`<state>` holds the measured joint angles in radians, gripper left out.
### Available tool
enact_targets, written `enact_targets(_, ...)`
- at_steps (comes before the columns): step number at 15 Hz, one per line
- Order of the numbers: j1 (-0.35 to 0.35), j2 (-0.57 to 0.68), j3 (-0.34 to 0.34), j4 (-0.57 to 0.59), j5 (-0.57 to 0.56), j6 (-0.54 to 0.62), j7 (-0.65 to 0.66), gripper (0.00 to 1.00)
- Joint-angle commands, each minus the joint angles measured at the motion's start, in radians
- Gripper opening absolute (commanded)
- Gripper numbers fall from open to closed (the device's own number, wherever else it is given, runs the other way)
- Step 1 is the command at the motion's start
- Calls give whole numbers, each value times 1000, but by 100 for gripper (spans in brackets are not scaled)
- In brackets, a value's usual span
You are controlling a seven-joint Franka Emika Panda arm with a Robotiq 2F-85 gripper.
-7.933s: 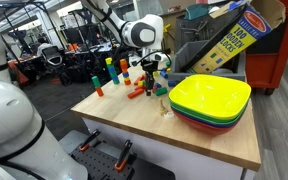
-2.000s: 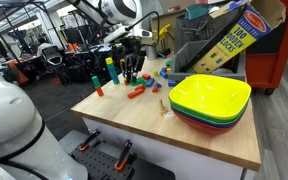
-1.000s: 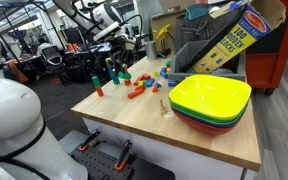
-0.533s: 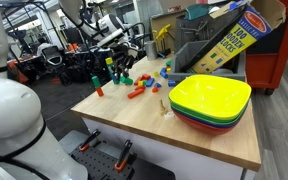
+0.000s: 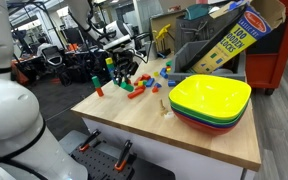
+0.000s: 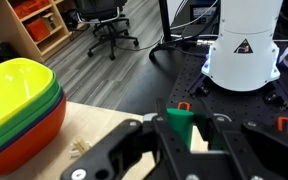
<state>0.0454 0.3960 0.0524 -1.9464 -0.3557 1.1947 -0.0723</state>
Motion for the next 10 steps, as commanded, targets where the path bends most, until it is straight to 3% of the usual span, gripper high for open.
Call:
enact_targets(1,-43,27,-13,21,57,-46,-72,8)
enact_targets(10,-86,75,-27,30,133,-85,-96,8)
